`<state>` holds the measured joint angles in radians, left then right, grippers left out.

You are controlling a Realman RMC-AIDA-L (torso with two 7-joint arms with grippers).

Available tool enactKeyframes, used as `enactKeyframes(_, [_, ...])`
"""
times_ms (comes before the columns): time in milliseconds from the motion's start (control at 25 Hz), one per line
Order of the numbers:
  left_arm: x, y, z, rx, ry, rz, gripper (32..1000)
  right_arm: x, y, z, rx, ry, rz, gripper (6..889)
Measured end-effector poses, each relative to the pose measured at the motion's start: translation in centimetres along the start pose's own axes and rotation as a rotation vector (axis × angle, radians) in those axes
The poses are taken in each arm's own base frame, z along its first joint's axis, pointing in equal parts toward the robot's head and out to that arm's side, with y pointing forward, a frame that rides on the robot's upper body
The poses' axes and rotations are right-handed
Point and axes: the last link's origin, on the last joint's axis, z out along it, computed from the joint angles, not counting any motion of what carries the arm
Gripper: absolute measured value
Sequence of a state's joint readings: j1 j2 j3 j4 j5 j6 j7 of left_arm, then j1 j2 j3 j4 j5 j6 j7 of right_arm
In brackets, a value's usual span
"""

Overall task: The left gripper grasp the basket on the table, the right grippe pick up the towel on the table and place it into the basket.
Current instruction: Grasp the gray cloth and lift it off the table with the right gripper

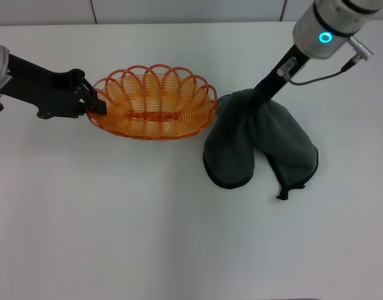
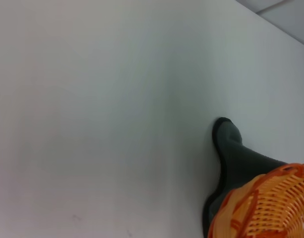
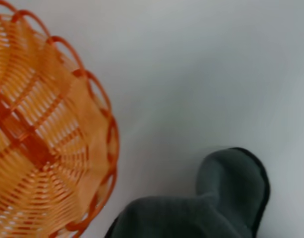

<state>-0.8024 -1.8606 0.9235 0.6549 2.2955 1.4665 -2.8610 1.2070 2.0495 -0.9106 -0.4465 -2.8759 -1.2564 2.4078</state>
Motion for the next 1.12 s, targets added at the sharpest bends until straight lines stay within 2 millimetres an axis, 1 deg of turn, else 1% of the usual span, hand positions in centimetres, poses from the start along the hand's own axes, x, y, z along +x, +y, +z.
enactKeyframes(560, [0.1,0.0,0.0,0.002,0.005,0.002,112,0.0,0.2,1.2,0.019,-0.016,-0.029,858])
enactKeyframes(1000, [0.2,0.0,0.0,0.004,0.01,0.005,111,0.7,0.5,3.1,0.03,-0.024,-0.051,857])
enactKeyframes(1120, [0.2,0.0,-0.1,0.005,0.012,0.005,111,0.9,0.5,3.4,0.035,-0.024,-0.052,857])
